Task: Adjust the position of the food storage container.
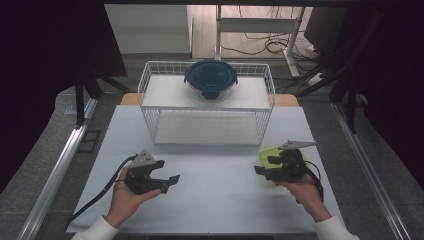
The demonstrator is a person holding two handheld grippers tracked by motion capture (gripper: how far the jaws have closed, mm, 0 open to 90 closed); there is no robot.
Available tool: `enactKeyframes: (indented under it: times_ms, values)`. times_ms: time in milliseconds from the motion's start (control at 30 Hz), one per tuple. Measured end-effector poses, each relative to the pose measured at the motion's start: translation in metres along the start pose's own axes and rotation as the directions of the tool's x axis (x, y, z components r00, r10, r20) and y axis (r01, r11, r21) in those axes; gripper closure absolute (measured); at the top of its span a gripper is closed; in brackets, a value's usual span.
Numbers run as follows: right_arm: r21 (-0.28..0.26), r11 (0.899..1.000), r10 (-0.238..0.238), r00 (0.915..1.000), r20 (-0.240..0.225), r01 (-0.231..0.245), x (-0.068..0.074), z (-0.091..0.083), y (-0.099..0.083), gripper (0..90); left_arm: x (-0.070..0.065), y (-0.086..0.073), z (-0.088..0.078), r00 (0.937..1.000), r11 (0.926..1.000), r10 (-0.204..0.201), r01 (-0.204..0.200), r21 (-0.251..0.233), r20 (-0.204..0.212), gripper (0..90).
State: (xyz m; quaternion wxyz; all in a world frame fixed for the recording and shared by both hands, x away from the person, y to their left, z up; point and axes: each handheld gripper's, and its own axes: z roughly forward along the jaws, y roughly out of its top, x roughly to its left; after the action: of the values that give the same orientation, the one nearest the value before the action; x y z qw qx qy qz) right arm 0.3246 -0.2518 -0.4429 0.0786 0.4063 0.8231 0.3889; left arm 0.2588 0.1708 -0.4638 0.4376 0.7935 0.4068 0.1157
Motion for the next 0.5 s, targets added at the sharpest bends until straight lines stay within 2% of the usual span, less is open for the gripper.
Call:
enactKeyframes:
  times_ms: [67,200,333,433,500]
  values:
    - [0.016,1.000,-0.007,0.9999,0.013,0.006,-0.002,0.001,0.000,34.0,0.001,0.000,0.002,1.0000,1.0000,0.006,-0.006,0.008,-0.001,22.5]
    - [0.035,0.999,0.010,0.9991,0.041,-0.011,-0.011,0.002,0.001,42.5,0.001,-0.003,0.010,0.9993,0.9984,0.036,-0.036,0.044,-0.005,22.5]
    - [0.050,0.998,0.035,0.9962,0.079,-0.039,-0.025,0.001,0.005,52.2,0.001,-0.003,0.014,0.9994,0.9979,0.035,-0.034,0.055,-0.005,22.5]
    - [0.064,0.997,0.029,0.9905,0.134,-0.038,-0.039,-0.004,0.008,59.1,0.002,-0.003,0.016,0.9994,0.9978,0.032,-0.031,0.059,-0.011,22.6]
    - [0.068,0.996,0.045,0.9866,0.157,-0.056,-0.048,-0.008,0.009,63.2,0.002,-0.003,0.017,0.9991,0.9978,0.032,-0.031,0.059,-0.026,22.6]
